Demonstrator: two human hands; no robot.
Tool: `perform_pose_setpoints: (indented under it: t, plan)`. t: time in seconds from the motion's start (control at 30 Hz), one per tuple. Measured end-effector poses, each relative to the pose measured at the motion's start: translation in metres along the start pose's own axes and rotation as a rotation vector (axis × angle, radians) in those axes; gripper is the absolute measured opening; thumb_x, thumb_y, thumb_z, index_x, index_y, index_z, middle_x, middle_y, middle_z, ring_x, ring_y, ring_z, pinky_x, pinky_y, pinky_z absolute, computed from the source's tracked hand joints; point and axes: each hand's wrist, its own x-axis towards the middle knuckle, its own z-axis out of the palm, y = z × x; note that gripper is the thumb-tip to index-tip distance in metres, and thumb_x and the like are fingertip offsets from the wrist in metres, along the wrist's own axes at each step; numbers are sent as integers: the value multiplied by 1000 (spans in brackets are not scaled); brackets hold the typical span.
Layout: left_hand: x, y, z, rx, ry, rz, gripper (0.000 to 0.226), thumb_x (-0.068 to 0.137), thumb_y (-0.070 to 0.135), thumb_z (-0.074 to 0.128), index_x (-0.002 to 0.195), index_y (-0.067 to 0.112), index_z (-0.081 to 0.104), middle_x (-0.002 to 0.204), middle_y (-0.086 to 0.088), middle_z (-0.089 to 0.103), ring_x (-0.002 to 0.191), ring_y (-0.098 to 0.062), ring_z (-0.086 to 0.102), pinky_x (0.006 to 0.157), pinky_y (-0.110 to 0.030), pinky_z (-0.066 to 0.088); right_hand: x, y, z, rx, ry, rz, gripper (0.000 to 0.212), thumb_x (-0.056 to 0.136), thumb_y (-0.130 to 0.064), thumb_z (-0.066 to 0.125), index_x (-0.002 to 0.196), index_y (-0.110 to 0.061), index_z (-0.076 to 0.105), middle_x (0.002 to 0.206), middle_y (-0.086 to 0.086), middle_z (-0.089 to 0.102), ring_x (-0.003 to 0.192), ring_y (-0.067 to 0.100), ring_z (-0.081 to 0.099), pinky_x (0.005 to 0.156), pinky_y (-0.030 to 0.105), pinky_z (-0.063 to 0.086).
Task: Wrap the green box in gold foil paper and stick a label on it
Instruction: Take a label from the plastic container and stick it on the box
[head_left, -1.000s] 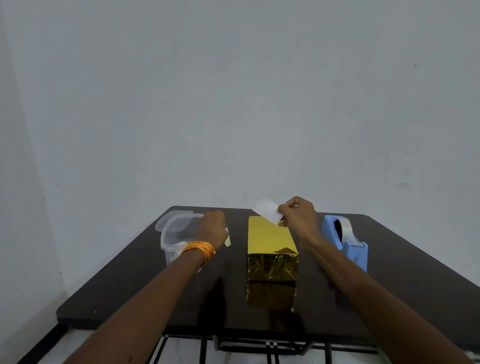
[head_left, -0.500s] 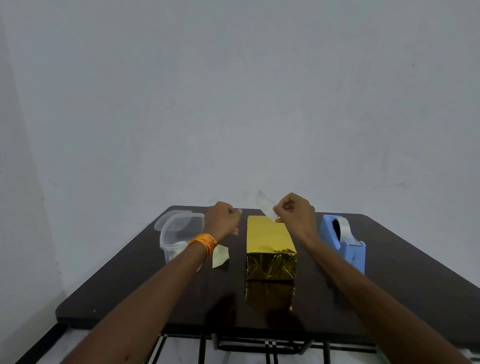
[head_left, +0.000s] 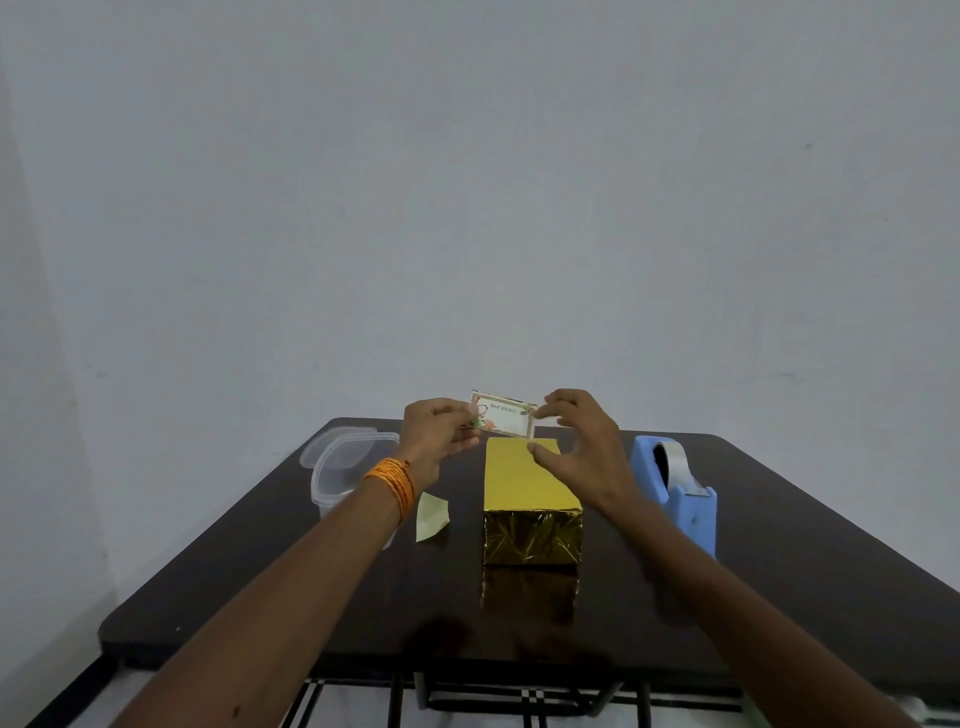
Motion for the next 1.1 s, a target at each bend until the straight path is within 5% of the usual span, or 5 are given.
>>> perform_pose_setpoints:
  t: [0.17, 0.27, 0.5, 0.7, 1.1]
  plan:
    - [0, -6, 4, -70, 33, 2, 14, 87, 9, 72, 100, 3, 70, 102, -19, 71, 82, -20, 68, 71, -31, 62, 8, -6, -4, 378, 37, 534, 42, 92, -33, 70, 129, -17, 58, 115, 0, 68, 102, 12, 64, 79, 25, 57]
    - [0, -9, 12, -91, 18, -15, 14, 86, 10, 73, 100, 5, 71, 99, -15, 71, 81, -18, 66, 75, -32, 61, 16, -2, 0, 571, 0, 717, 41, 93, -33, 70, 124, -8, 63, 114, 9, 68, 98, 16, 65, 68, 21, 56]
    - [7, -19, 22, 71, 58, 76, 14, 87, 13, 74, 99, 5, 74, 87, -10, 70, 74, -17, 60, 64, -24, 56, 28, 3, 1, 575, 58, 725, 12, 90, -13, 73, 93, -1, 71, 70, 3, 64, 55, 10, 53, 49, 16, 44]
    - [23, -30, 34, 255, 112, 192, 13, 87, 14, 73, 96, 6, 75, 85, -9, 71, 68, -11, 59, 55, -17, 48, 31, 20, 8, 518, 65, 786, 13, 87, -11, 77, 92, 1, 74, 63, 5, 62, 48, 7, 48, 45, 14, 40]
    - [58, -57, 36, 343, 169, 108, 12, 79, 11, 80, 88, 5, 75, 83, -12, 73, 69, -15, 66, 55, -18, 51, 37, 63, 39, 277, 6, 878, 17, 79, -13, 84, 85, 0, 76, 78, 12, 73, 55, 7, 59, 48, 15, 45]
